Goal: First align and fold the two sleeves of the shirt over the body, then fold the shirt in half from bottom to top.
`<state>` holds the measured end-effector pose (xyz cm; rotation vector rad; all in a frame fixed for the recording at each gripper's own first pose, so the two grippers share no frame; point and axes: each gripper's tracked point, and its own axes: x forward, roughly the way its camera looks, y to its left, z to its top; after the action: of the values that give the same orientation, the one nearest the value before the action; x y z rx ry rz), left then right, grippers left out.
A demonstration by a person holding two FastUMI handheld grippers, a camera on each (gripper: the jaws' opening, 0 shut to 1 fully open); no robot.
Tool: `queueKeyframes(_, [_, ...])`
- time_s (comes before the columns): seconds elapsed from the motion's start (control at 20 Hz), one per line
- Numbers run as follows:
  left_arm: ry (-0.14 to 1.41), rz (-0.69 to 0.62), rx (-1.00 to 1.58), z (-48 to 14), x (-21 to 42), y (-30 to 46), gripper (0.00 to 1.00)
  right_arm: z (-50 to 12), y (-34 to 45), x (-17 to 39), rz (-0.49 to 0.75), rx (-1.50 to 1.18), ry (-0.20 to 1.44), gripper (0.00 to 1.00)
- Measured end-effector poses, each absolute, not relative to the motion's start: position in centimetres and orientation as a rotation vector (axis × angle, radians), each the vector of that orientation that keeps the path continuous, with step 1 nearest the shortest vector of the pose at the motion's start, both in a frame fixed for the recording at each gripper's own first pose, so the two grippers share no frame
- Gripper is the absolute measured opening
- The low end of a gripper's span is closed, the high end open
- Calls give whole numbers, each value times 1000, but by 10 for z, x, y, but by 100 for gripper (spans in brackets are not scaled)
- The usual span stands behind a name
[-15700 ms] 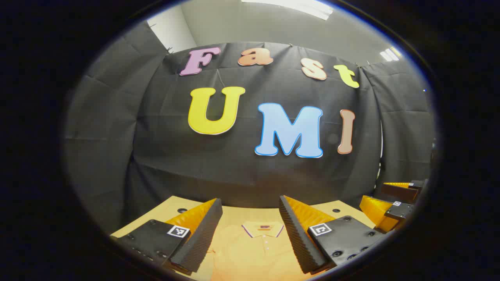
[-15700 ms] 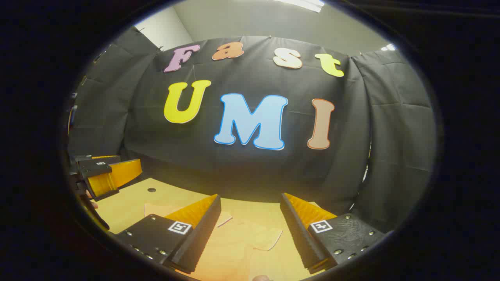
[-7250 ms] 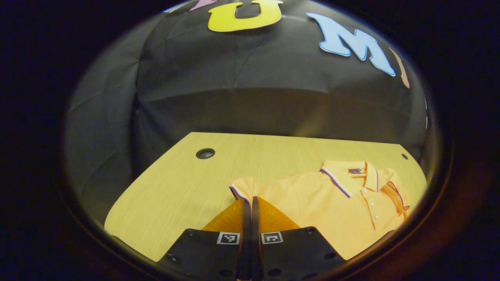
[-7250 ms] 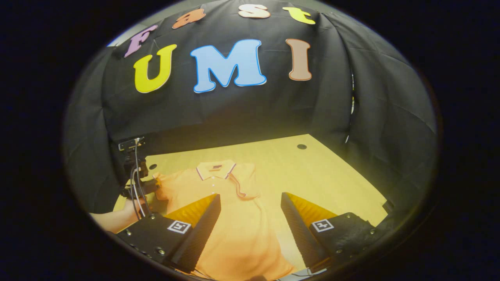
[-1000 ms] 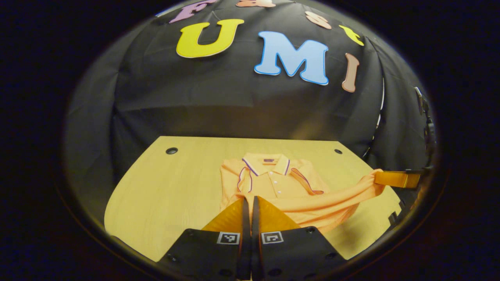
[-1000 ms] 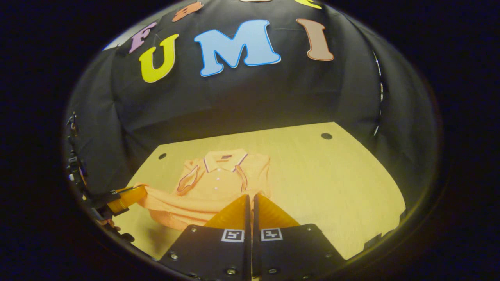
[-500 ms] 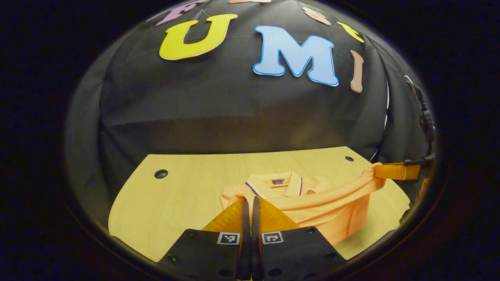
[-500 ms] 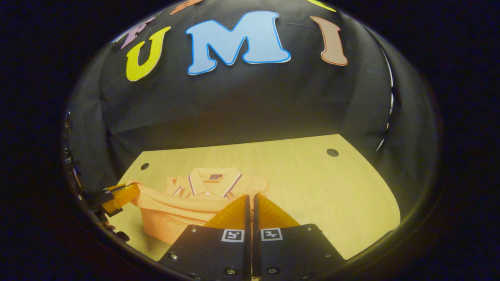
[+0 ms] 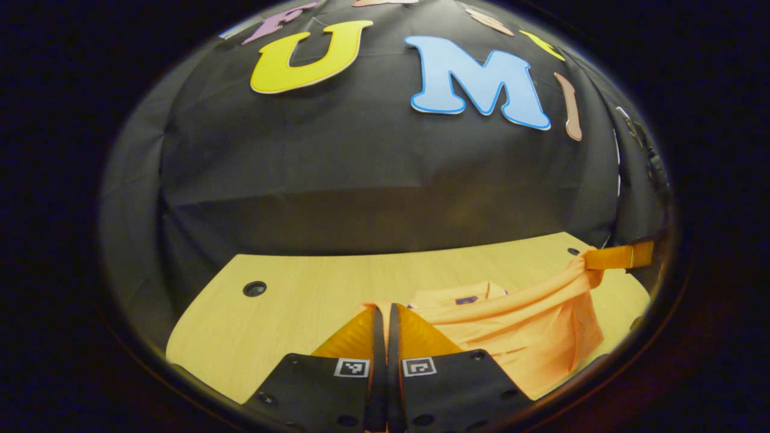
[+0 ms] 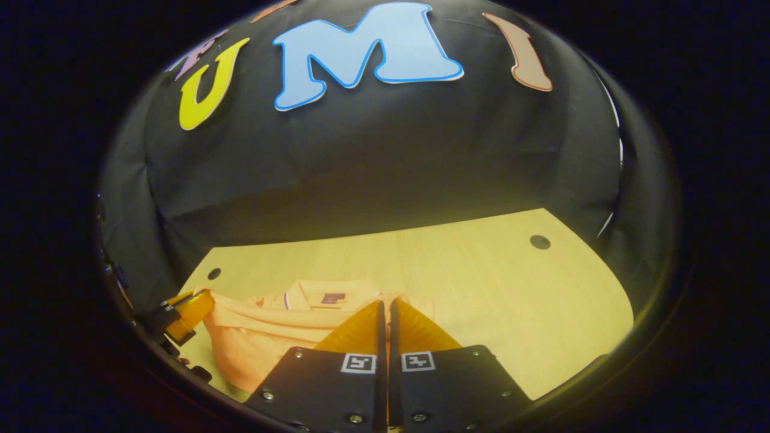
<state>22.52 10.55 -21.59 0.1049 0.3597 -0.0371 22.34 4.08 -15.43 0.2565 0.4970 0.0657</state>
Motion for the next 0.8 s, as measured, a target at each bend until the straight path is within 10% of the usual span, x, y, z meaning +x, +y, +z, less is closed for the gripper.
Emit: queueKeyframes(0.8, [372,-17,186,-255,271,106,10,-212,47,270,4,22,579,5])
